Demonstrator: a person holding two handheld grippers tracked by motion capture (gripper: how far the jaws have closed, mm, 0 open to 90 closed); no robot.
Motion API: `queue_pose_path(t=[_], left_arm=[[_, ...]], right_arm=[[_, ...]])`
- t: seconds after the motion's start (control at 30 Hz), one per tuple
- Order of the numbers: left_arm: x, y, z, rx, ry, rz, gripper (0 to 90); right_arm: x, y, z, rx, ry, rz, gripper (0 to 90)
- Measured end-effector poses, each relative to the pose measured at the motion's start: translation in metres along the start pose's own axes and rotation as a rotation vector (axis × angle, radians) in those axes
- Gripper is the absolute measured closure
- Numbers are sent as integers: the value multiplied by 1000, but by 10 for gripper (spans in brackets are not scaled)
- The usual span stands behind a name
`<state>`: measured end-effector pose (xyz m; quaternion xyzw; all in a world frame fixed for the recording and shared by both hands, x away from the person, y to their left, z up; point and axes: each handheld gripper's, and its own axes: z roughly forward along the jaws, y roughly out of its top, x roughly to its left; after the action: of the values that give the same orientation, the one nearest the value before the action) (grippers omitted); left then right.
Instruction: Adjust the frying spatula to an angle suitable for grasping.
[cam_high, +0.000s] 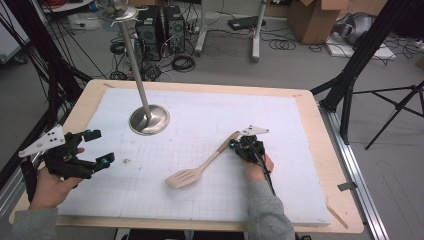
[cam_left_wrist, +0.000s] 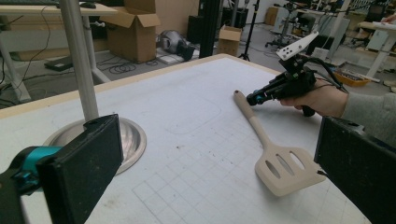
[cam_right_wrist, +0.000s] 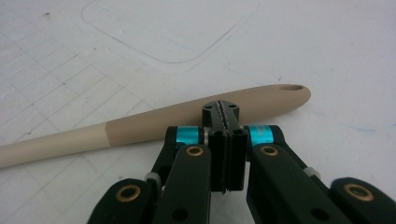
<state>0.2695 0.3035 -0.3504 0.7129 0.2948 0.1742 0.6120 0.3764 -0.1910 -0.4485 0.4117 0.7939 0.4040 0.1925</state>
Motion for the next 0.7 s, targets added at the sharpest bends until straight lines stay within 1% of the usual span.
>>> queue_pose_path(t=[0.03, 0.13, 0.17, 0.23, 0.37, 0.4, 0.43, 0.47, 0.53, 0.57, 0.7], left_arm=[[0, 0, -1, 2, 2, 0, 18], [-1, -1, -3, 4, 4, -1, 18], [-2, -2, -4, 2, 8, -1, 18], [-2, -2, -6, 2, 10, 0, 18], [-1, -2, -9, -7, 18, -6, 18], [0, -2, -10, -6, 18, -5, 18], [1, -3, -10, -8, 20, -9, 18], [1, -3, -10, -7, 21, -11, 18], [2, -4, -9, -4, 20, -14, 18], [2, -4, -9, -3, 20, -15, 18], [1, -3, -4, 2, 10, -11, 18]], right_arm=[[-1, 1, 1, -3, -1, -5, 900], [-1, 3, 4, 0, 7, 4, 900], [-1, 4, 5, 0, 6, 0, 900], [-1, 5, 7, 1, 10, 9, 900], [-2, 5, 7, -2, 13, 10, 900], [-1, 5, 6, -5, 23, 29, 900], [-1, 6, 6, -18, 38, 42, 900], [1, 7, 4, -31, 51, 47, 900], [7, 10, 2, -47, 71, 17, 900], [11, 11, 2, -53, 91, 6, 900], [26, 14, 3, -49, 145, -28, 900]])
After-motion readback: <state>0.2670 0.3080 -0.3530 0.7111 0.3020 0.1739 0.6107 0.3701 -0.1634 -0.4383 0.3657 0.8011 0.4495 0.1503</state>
